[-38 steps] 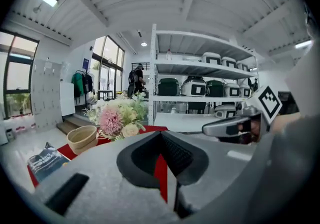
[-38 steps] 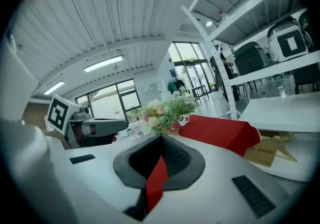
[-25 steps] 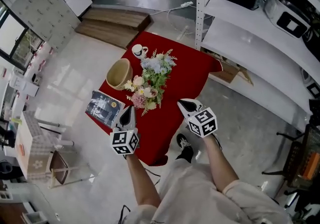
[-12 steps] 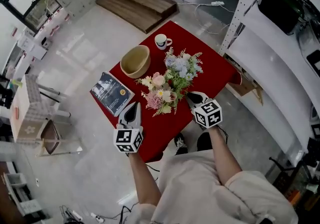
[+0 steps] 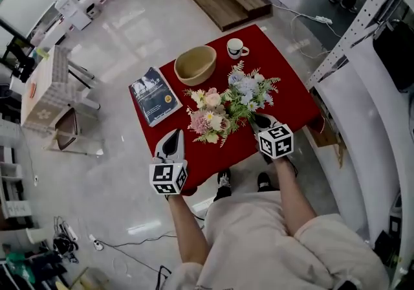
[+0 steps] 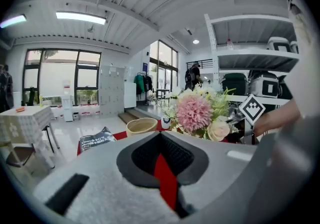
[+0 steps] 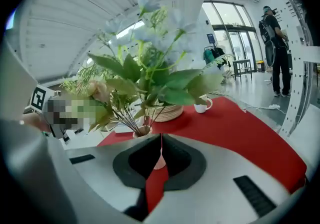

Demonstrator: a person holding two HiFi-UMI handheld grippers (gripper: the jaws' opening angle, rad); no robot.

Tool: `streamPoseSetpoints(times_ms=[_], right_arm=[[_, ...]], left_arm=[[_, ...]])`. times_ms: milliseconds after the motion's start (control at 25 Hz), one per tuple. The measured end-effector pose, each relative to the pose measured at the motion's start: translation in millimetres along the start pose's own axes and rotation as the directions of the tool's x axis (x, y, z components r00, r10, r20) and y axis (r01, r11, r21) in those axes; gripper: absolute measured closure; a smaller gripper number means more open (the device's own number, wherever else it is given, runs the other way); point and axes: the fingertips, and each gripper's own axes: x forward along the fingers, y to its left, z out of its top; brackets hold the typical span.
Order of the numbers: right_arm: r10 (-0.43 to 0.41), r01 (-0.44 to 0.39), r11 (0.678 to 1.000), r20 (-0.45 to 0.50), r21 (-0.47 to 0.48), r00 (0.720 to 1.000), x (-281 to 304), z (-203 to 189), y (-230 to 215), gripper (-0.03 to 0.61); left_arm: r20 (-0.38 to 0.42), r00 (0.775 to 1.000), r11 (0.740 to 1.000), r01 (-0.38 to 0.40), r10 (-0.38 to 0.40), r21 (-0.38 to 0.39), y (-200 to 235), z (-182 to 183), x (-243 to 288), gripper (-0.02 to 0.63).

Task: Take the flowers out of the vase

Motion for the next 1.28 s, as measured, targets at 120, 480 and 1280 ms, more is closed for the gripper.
streamPoseSetpoints(times_ms=[120,480,1280], right_arm=[[0.027,-0.027,1.0,-0.001,-0.015,1.0,-7.2,3.7,-10.4,0.571],[0.157,-0.161,0.979,-0.041,-0.128,0.987,-18.4,-10.2,10.9,0.568],[0.074,-0.074,0.963,-0.01,-0.258,0.997,33.6,10.1,43.1,0.261]], left_arm=[[-0.001,0.999,0.999,-0.045,0.045,-0.022,-16.7,-4.2,-8.4,0.606],[-0.021,0.994,0.994,-0.105,0.104,-0.031,-71.2,-15.7,-28.2,0.606],[-0.011,0.98,0.978,-0.2,0.2,-0.065,-31.8,-27.6,-56.8,0.606]])
